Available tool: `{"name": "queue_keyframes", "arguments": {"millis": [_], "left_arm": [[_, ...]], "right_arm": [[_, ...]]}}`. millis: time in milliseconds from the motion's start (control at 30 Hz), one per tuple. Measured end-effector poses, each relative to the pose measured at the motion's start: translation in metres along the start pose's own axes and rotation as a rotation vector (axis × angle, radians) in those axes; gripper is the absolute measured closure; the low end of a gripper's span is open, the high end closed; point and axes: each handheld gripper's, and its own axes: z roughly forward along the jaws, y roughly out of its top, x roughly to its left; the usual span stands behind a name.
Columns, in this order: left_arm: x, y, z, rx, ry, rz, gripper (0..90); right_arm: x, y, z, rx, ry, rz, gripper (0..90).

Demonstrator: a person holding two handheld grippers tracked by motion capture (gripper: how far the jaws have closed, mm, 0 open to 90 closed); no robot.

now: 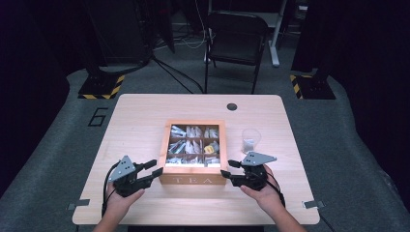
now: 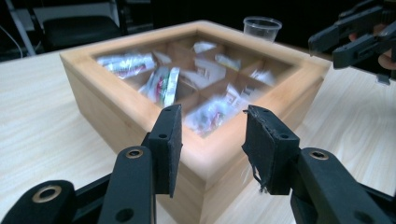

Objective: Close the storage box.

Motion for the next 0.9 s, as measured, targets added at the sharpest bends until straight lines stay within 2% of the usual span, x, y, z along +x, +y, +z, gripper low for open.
{"name": "queue_keyframes", "arguments": {"millis": [233,367,433,533,733,900], "left_arm": [[-0.002,-0.001,0.004,0.024,0.002,0.012,56.2],[0.001,-0.002,0.004,0.025,0.011,0.002,55.5],[0.003,-0.001,0.004,0.019,0.018,-0.017,54.1],[0.006,-0.001,0.003,0.017,0.036,-0.03,52.4],[0.016,-0.002,0.001,0.01,0.089,-0.059,49.8],[0.025,-0.005,-0.001,0.003,0.118,-0.074,49.6]], "right_arm": [[-0.005,0.0,-0.005,-0.018,-0.007,0.014,48.5],[-0.008,0.0,-0.005,-0.018,-0.015,0.016,47.0],[-0.01,0.0,-0.005,-0.019,-0.023,0.023,46.0],[-0.012,0.0,-0.006,-0.023,-0.029,0.039,43.5],[-0.018,0.0,-0.009,-0.032,-0.07,0.021,41.8],[-0.023,-0.003,-0.011,-0.026,-0.094,0.035,41.8]]}}
